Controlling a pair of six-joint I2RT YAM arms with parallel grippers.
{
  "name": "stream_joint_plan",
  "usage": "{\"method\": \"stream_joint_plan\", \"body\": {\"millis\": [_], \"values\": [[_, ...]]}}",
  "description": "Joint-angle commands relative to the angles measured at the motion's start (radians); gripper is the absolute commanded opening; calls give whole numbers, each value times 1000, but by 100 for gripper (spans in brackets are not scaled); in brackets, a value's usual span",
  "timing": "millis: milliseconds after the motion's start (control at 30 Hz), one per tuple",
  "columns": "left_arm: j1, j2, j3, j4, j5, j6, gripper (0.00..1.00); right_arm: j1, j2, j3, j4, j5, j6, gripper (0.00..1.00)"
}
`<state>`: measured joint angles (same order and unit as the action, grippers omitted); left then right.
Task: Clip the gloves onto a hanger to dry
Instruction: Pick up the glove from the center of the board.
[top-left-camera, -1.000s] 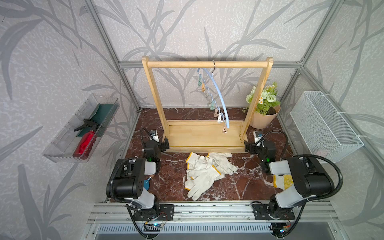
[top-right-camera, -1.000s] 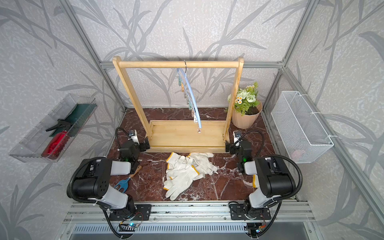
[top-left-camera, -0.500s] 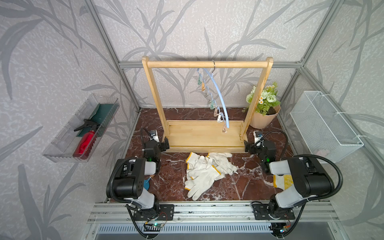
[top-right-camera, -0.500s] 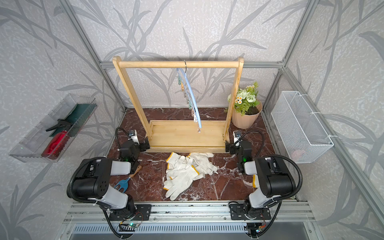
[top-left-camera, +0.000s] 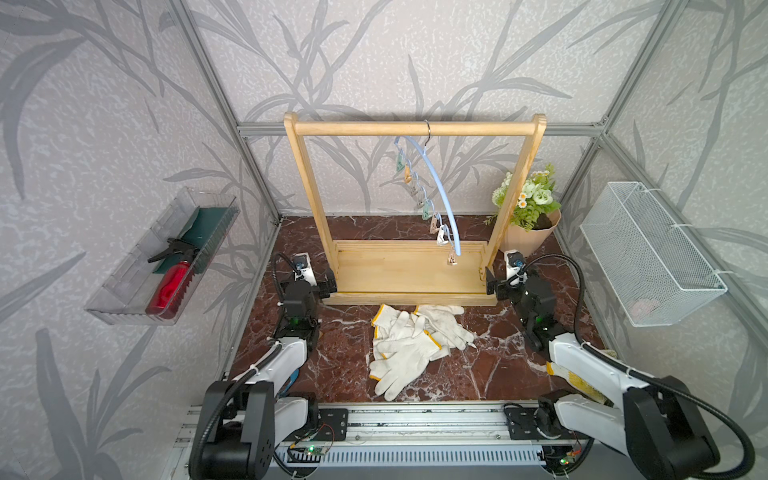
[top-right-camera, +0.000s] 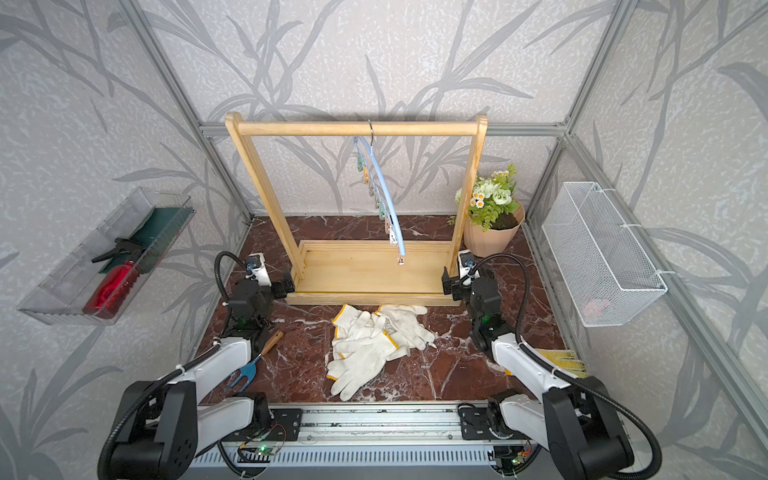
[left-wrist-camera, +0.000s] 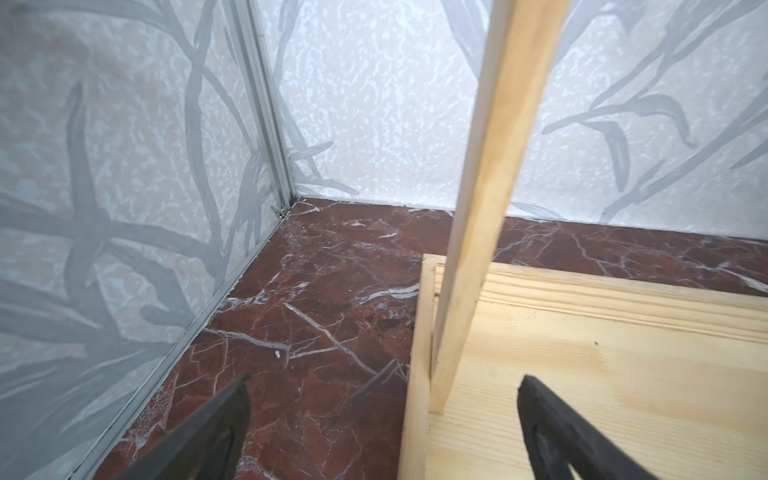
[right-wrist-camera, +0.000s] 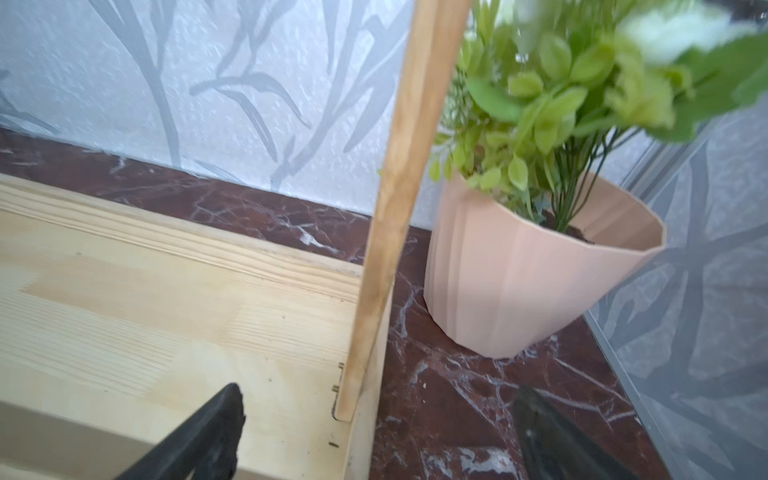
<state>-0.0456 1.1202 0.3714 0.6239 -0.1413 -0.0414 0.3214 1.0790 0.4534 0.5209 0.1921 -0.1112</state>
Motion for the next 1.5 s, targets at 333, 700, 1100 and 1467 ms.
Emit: {"method": "stream_joint_plan", "body": {"millis": [333,700,1100,1467], "values": [[-265,-99,157,-420,101,63,99,249,-101,99,-577,-351,419,83],[-369,-100,242,-538,233,47,99,339,6,98,-656,-746,518,73],[-417,-96,239,-542,271,32,99,390,183,42,-476,-886,608,58],[-437,-99,225,-530,269,12,99,392,327,33,-239,-881,703,41]]}}
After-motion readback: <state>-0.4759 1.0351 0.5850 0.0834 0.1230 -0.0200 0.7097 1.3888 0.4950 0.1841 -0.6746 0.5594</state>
